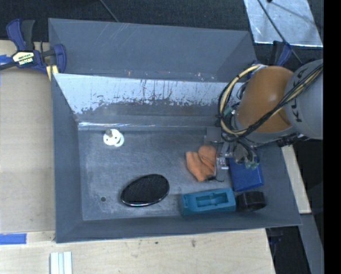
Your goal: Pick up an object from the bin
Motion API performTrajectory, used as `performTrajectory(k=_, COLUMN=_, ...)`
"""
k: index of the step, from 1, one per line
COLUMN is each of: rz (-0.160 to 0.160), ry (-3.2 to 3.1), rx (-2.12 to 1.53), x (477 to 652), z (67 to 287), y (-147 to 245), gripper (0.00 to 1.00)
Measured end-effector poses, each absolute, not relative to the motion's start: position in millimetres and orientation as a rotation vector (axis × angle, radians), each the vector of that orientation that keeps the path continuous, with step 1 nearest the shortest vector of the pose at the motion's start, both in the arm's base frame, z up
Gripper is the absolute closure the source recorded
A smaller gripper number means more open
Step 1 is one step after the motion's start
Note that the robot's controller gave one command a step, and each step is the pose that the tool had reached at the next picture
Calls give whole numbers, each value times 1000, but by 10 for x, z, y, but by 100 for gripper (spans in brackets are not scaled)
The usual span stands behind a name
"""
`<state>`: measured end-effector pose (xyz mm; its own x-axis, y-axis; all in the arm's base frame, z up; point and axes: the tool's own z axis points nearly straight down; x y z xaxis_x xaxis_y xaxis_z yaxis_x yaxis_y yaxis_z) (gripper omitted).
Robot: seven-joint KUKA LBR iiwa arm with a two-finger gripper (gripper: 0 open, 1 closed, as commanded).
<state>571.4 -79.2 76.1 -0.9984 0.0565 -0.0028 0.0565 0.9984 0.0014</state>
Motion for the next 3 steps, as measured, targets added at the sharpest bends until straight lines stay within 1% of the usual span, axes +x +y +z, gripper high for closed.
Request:
performTrajectory(k=1, rz=0, ry=3131, rx=178, x=6037, z=712, y=-657, gripper=100)
performTrajectory(k=2, rz=-1, ry=3131, rx=177, x=6037, z=712, y=-656, gripper=100)
performTrajectory(k=3, rz=0, ry=3131, rx=214, x=5776, z=1559, y=-461, gripper=100)
